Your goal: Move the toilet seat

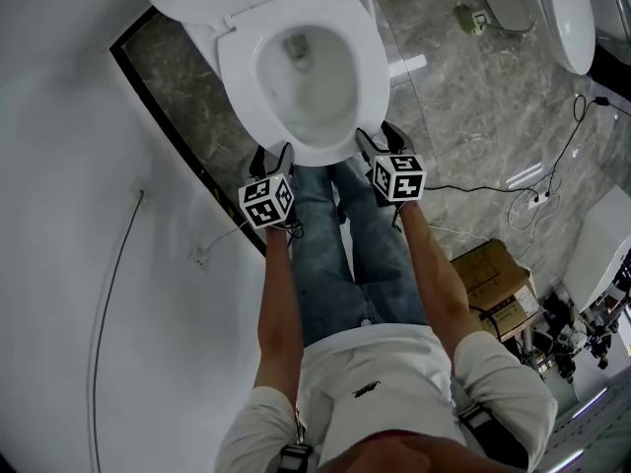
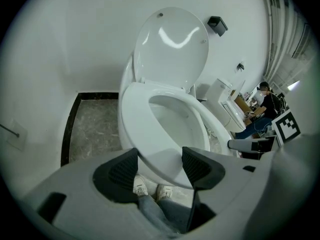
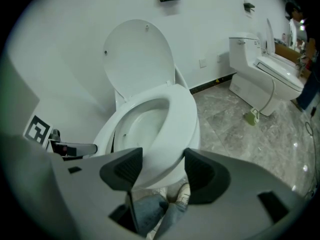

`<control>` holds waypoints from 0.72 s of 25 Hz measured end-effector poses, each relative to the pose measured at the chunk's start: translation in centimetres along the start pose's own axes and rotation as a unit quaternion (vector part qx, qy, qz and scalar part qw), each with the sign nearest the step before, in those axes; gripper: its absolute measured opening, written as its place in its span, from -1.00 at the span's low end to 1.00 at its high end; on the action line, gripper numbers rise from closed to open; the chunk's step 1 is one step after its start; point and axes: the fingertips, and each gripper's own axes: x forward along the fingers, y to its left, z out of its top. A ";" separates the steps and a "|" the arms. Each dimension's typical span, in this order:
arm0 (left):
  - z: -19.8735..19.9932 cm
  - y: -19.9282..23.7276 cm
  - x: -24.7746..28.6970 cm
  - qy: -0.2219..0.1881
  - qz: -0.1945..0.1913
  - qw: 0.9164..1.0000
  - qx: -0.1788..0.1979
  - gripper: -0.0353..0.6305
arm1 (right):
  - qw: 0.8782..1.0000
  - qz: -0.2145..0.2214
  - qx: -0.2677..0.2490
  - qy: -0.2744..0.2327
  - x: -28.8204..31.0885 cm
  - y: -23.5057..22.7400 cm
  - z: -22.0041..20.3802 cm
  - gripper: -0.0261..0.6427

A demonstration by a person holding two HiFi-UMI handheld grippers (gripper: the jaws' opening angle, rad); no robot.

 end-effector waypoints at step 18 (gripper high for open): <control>4.0 -1.6 -4.0 -0.040 -0.002 0.999 -0.015 -0.06 | 0.999 0.011 0.006 -0.035 -4.3 1.9 4.3 -0.11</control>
